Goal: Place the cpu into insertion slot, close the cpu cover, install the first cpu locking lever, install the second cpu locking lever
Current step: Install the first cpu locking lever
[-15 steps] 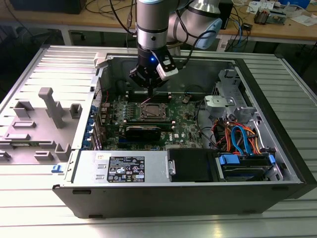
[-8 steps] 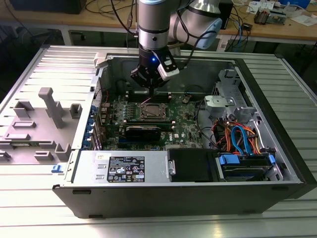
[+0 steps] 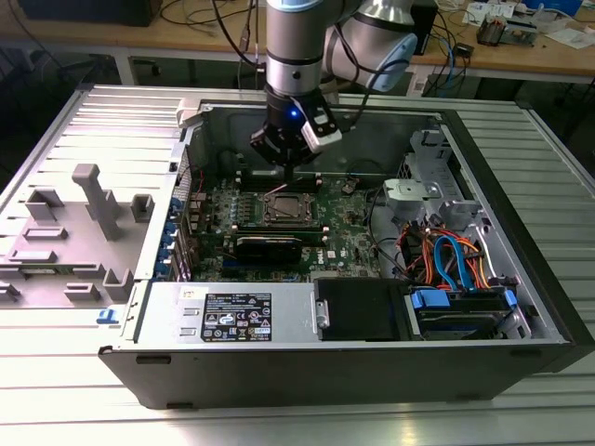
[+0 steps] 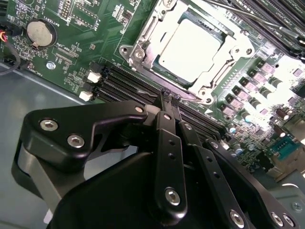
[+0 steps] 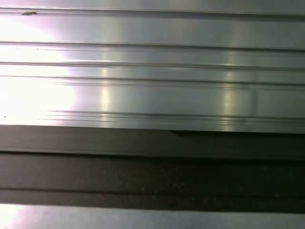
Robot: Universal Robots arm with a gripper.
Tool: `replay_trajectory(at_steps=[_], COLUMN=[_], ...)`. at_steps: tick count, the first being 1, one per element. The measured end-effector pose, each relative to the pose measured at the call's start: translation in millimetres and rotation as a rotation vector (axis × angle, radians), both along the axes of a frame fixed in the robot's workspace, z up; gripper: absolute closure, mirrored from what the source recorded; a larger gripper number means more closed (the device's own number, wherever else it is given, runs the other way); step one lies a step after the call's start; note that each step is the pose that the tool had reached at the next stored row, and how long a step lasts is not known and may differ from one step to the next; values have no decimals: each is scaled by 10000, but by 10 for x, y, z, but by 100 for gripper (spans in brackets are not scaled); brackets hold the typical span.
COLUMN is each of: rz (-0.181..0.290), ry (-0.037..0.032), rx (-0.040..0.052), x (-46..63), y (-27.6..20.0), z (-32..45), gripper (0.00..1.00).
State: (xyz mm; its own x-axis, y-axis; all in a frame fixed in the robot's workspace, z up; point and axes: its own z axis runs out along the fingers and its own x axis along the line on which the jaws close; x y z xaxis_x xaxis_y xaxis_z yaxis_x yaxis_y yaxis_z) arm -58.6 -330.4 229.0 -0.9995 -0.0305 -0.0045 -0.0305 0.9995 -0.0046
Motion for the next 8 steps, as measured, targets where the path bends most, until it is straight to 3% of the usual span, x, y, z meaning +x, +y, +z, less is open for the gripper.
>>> replay_trajectory(at_steps=[8], rz=[-1], ry=[-1], rx=[0], x=[45], y=[0], z=[-48], gripper=[89])
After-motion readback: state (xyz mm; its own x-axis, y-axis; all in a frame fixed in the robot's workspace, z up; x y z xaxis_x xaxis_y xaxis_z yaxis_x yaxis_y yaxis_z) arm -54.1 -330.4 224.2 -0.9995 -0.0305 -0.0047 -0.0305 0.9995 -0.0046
